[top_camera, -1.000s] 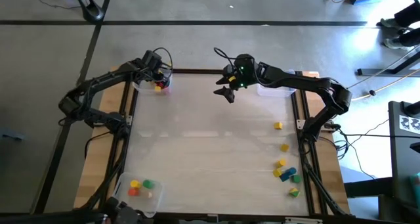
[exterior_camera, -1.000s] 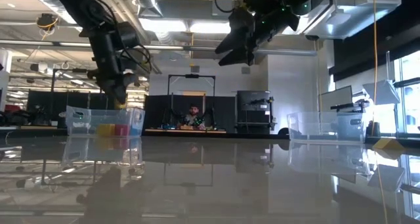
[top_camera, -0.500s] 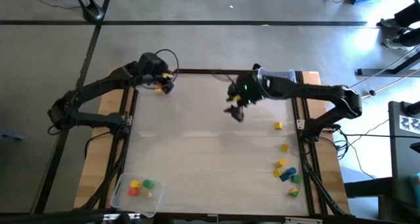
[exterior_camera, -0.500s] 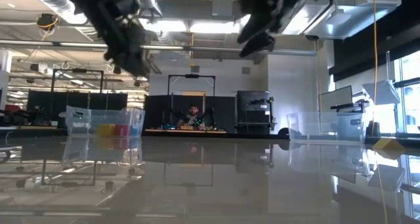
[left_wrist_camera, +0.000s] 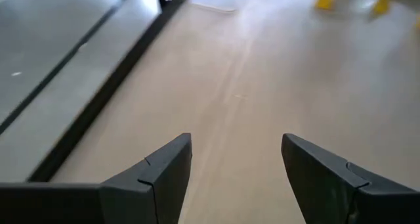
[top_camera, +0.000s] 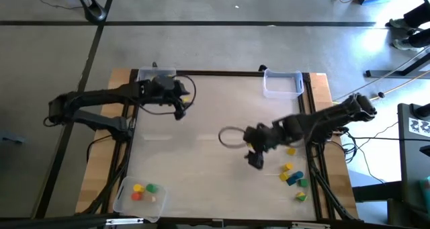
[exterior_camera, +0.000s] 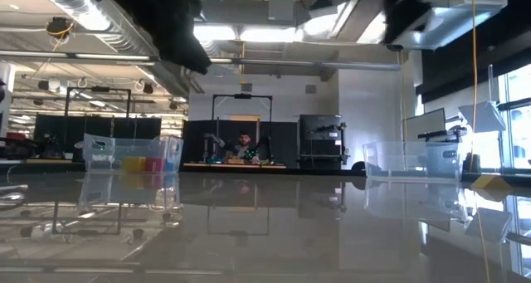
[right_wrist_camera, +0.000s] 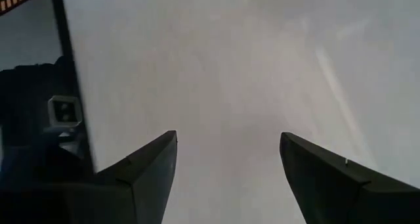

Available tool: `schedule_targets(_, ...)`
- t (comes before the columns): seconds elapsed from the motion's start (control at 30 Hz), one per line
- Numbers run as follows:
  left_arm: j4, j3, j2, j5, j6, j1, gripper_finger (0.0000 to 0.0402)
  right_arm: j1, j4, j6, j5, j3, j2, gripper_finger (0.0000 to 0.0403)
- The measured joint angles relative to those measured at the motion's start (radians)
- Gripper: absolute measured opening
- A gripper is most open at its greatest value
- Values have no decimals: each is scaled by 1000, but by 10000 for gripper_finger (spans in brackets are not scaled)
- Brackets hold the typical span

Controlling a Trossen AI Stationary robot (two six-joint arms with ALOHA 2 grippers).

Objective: Sort blocks by size
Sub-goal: Put the right green cube block into the top left transparent bin

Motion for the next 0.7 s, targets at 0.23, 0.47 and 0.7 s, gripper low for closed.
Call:
schedule_targets(0.23, 20, 0, 0, -3, -107, -124, 223, 229, -81, 356, 64, -15, 7, 269)
schedule_targets(0.47, 20, 0, 0, -46, -199, -211, 224, 420, -86, 714, 23, -123, 7, 269)
schedule_targets(0.7, 20, 0, 0, -121, -257, -278, 224, 565, -89, 1022, -59, -224, 8, 262)
